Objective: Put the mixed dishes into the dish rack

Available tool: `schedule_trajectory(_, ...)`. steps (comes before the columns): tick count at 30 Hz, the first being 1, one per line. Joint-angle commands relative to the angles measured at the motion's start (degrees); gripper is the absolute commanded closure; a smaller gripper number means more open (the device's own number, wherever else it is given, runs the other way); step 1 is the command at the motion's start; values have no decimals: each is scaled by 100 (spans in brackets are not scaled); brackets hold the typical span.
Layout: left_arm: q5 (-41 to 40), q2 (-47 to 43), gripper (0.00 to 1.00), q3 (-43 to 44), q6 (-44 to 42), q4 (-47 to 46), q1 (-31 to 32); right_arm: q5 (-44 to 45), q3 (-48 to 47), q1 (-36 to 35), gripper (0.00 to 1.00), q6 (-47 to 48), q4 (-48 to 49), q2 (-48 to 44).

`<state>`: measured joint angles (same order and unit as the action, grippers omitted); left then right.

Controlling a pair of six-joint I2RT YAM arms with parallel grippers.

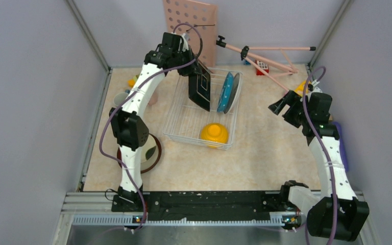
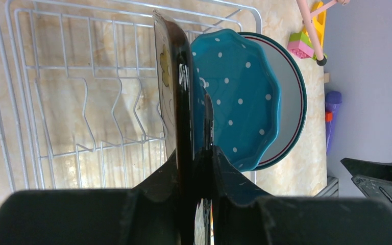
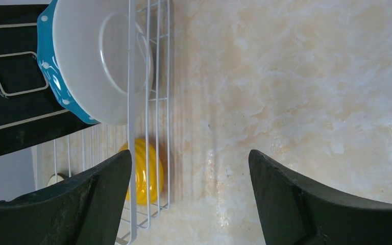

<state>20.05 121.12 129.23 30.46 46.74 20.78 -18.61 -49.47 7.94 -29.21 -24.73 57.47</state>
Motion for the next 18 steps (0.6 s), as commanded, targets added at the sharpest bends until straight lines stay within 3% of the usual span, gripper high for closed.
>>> schedule_trajectory(1, 271, 39, 100, 406, 48, -1048, 31, -77, -5, 1, 17, 7, 332, 31)
schedule_trajectory(14, -143, 11, 100, 417, -349, -982, 342, -108, 17, -2, 17, 34, 370, 68)
schedule_trajectory(18, -241, -623, 100, -383, -425, -1622, 383, -108, -8, -2, 17, 43, 333, 46)
